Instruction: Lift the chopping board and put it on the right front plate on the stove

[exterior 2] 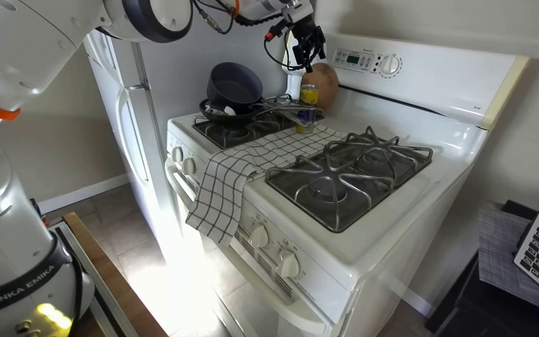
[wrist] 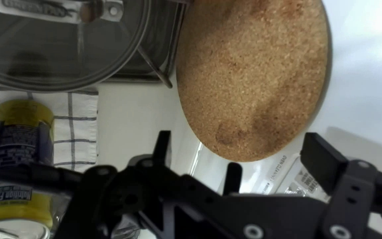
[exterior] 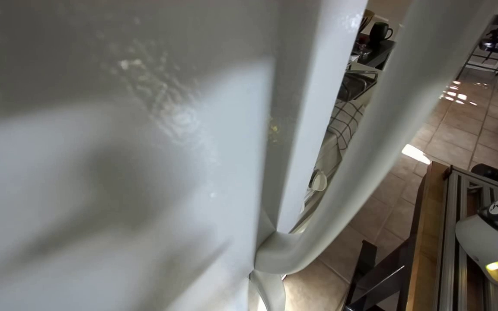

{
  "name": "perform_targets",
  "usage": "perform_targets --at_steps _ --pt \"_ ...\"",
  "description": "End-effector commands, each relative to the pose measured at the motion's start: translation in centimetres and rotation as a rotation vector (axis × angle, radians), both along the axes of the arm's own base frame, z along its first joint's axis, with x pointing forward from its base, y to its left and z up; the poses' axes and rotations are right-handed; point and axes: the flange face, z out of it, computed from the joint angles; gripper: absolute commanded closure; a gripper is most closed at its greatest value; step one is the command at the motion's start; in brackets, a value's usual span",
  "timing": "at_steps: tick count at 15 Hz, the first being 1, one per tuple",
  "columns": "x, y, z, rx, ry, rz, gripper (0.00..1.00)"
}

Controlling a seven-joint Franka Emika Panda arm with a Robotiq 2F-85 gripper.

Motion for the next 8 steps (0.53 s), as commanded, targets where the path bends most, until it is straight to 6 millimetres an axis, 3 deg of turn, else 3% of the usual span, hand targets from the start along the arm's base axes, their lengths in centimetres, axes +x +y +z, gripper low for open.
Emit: perform_targets --at_steps 1,8 --pt "1.0 0.1 0.3 0.035 -0.090 -0.065 0.00" --pt "2.0 -1.2 -0.2 0.066 -0.138 -0.061 0.00"
